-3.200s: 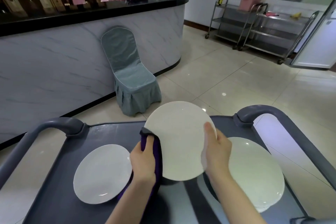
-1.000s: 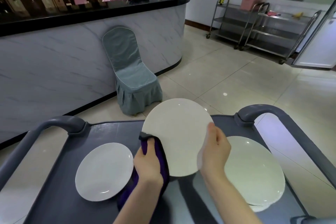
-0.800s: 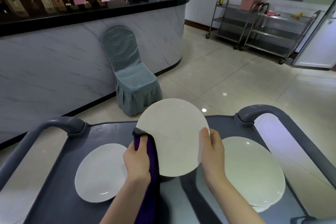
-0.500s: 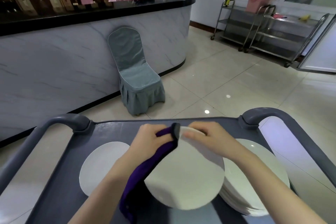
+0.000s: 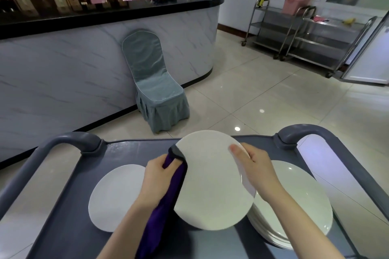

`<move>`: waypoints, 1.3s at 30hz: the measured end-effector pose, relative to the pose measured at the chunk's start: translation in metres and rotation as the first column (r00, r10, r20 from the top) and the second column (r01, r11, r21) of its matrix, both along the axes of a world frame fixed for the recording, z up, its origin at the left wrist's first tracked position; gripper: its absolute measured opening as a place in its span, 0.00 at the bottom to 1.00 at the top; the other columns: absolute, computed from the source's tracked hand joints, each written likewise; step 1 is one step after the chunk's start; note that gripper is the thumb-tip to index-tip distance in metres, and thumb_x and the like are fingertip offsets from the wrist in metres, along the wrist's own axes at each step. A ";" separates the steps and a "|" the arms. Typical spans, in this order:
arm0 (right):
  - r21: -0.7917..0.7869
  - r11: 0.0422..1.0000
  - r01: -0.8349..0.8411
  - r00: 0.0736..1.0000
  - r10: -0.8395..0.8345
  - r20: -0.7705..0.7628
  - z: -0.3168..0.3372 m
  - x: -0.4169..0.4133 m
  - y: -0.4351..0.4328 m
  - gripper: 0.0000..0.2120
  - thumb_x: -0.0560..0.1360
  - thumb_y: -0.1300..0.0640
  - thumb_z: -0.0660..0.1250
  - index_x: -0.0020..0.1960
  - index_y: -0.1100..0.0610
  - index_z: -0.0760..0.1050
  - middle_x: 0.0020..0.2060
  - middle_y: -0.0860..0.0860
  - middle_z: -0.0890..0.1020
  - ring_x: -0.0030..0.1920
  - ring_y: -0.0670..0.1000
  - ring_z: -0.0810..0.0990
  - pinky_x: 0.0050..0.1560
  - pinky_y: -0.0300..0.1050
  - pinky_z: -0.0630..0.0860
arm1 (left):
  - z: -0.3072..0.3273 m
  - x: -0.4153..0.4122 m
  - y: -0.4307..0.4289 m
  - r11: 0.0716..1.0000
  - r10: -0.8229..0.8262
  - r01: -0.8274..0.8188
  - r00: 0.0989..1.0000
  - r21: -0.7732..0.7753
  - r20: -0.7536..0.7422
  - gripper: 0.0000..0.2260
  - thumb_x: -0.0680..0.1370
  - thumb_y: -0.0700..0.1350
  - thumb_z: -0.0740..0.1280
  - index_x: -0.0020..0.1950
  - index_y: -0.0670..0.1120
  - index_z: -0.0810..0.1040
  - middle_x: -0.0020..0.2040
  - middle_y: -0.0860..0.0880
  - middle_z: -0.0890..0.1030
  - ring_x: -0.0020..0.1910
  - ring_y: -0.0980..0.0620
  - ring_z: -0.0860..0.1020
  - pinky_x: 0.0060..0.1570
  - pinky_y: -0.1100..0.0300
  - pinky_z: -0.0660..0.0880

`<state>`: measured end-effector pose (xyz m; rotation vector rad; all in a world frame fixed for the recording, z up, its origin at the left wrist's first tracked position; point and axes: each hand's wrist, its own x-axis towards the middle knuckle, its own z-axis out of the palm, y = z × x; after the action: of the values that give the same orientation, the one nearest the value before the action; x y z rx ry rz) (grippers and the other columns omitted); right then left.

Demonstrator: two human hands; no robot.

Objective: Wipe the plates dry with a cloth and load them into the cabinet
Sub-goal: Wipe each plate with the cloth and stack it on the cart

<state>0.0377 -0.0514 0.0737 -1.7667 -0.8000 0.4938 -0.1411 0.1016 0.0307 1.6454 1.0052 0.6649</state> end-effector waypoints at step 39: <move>0.135 0.848 0.513 0.821 -0.440 -0.363 -0.028 -0.057 0.021 0.10 0.82 0.48 0.61 0.44 0.47 0.76 0.35 0.37 0.81 0.36 0.37 0.78 0.37 0.37 0.71 | -0.015 0.026 -0.038 0.730 0.554 -0.410 0.823 -0.546 0.123 0.17 0.78 0.52 0.68 0.37 0.40 0.75 0.31 0.50 0.74 0.32 0.49 0.70 0.34 0.58 0.70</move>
<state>-0.0190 -0.0302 0.0457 -1.5437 -0.1522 0.3176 -0.1148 0.0632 0.0156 0.7933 1.2852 0.8678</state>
